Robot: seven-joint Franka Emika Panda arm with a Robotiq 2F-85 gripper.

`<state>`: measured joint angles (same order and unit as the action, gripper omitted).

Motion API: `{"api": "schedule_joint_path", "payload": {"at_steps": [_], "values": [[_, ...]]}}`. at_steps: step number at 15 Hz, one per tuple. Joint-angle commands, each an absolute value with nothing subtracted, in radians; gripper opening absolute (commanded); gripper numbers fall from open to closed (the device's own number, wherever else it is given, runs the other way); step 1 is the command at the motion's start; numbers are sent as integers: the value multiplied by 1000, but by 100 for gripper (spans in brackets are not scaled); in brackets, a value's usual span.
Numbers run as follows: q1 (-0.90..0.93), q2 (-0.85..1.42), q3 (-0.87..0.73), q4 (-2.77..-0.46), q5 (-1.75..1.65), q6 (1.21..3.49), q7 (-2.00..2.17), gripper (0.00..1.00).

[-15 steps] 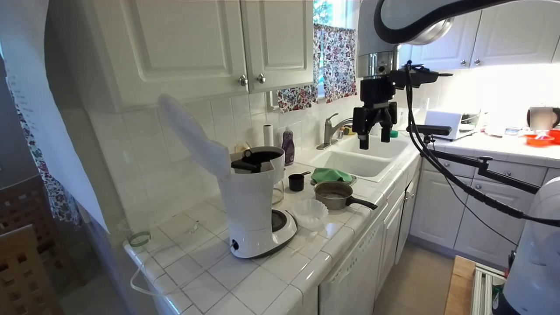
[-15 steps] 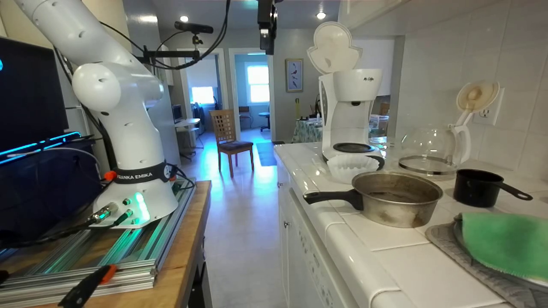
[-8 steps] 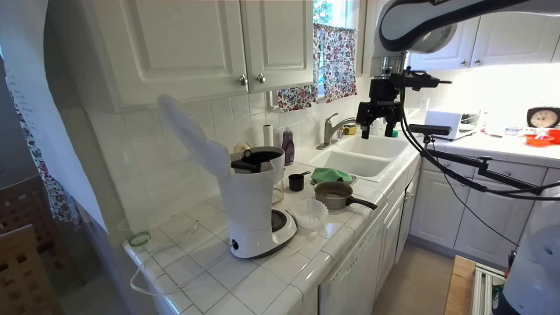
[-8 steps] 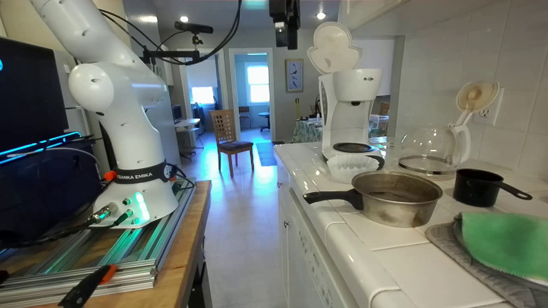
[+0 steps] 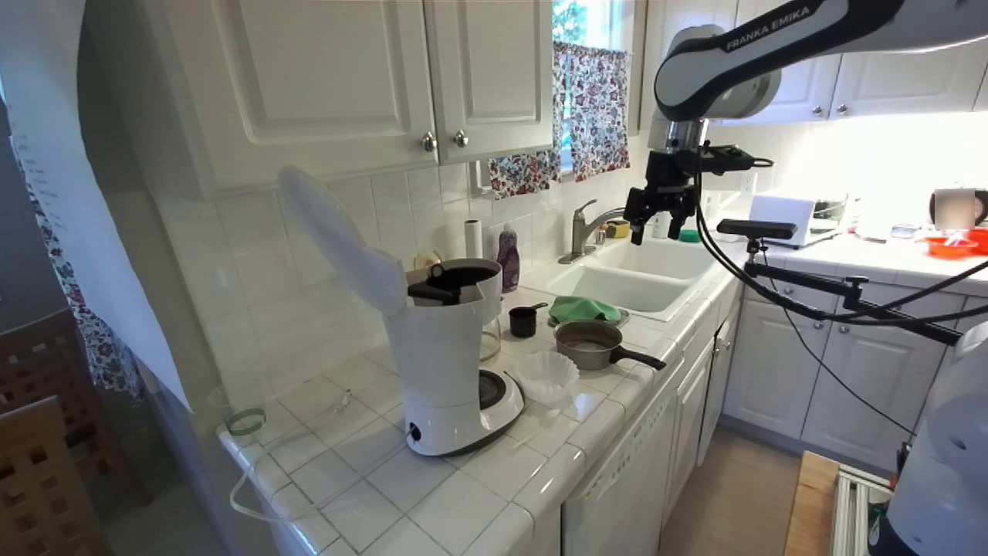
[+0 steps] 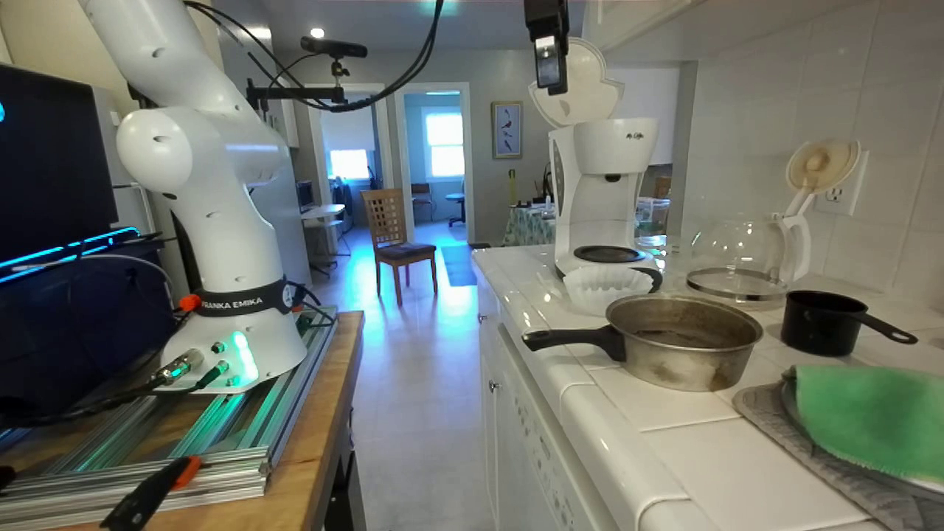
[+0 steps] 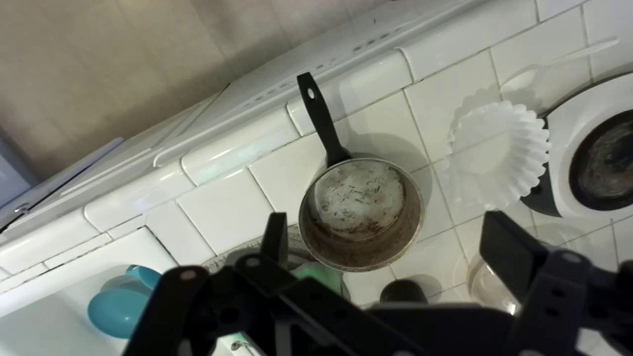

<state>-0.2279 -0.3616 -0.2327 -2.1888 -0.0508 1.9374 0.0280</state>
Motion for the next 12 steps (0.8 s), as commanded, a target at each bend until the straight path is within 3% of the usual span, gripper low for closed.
{"api": "schedule_joint_path", "payload": {"at_steps": [1,12], "values": [[-234,-344,-234,-2176,-62,1931,15,100],[-253,-246,-253,-2111,-104,1956,-2,100]]}}
